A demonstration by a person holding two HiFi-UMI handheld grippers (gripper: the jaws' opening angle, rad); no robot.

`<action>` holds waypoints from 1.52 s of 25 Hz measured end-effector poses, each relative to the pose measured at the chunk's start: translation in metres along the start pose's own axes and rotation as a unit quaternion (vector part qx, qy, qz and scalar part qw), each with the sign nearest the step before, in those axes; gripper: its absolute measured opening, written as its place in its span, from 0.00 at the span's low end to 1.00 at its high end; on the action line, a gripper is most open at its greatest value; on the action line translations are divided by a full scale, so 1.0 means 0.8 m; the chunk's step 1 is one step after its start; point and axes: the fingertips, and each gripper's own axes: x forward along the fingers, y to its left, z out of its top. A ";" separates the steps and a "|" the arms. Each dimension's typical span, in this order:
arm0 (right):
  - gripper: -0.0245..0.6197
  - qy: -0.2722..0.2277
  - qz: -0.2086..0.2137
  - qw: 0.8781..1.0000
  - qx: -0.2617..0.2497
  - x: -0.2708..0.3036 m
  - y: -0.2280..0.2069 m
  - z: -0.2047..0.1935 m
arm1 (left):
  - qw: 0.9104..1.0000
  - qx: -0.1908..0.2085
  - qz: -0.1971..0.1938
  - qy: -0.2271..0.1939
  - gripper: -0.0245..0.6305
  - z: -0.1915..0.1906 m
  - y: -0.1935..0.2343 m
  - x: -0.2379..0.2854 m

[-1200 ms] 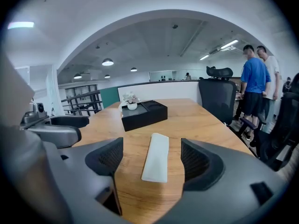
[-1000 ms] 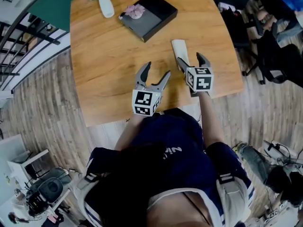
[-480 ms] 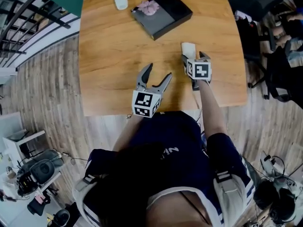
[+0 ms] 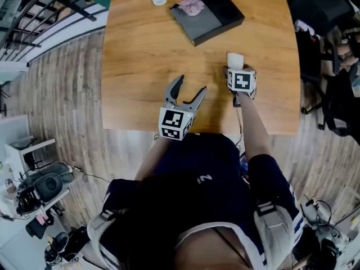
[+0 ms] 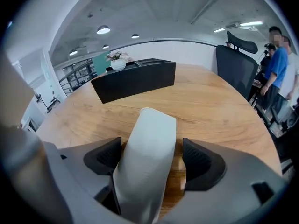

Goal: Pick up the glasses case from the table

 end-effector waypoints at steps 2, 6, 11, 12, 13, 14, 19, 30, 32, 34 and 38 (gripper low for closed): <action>0.68 0.000 -0.003 1.000 -0.003 0.000 0.001 0.004 | 1.000 -0.002 0.006 0.001 0.56 -0.002 0.005 -0.002; 0.59 0.048 -0.017 0.999 0.012 -0.002 -0.003 -0.013 | 1.000 -0.005 0.009 0.002 0.56 -0.004 0.003 -0.005; 0.55 0.052 -0.030 0.998 0.018 -0.005 -0.005 -0.017 | 1.000 -0.005 0.018 -0.003 0.56 -0.002 0.009 -0.009; 0.55 0.043 -0.027 0.999 0.017 -0.004 -0.003 -0.013 | 1.000 -0.005 0.020 -0.005 0.56 -0.001 0.010 -0.010; 0.55 0.035 -0.020 0.999 0.018 -0.003 0.001 -0.010 | 1.000 -0.005 0.021 -0.006 0.56 0.000 0.011 -0.012; 0.55 0.033 -0.016 0.999 0.021 -0.003 0.003 -0.011 | 1.000 -0.005 0.021 -0.006 0.56 0.001 0.011 -0.013; 0.55 -0.016 -0.019 1.000 0.005 -0.016 0.006 0.015 | 1.000 -0.004 0.028 -0.009 0.55 0.002 0.017 -0.019; 0.55 -0.122 -0.011 0.992 -0.027 -0.093 0.026 0.077 | 0.999 -0.012 0.023 -0.026 0.55 0.008 0.019 -0.025; 0.55 -0.140 -0.012 0.990 -0.031 -0.111 0.030 0.082 | 0.999 -0.015 0.020 -0.028 0.55 0.008 0.020 -0.027; 0.55 -0.160 -0.014 0.987 -0.034 -0.130 0.034 0.089 | 0.999 -0.018 0.018 -0.032 0.55 0.009 0.021 -0.028; 0.55 -0.197 -0.019 0.979 -0.044 -0.171 0.045 0.101 | 0.999 -0.021 0.015 -0.044 0.55 0.018 0.028 -0.031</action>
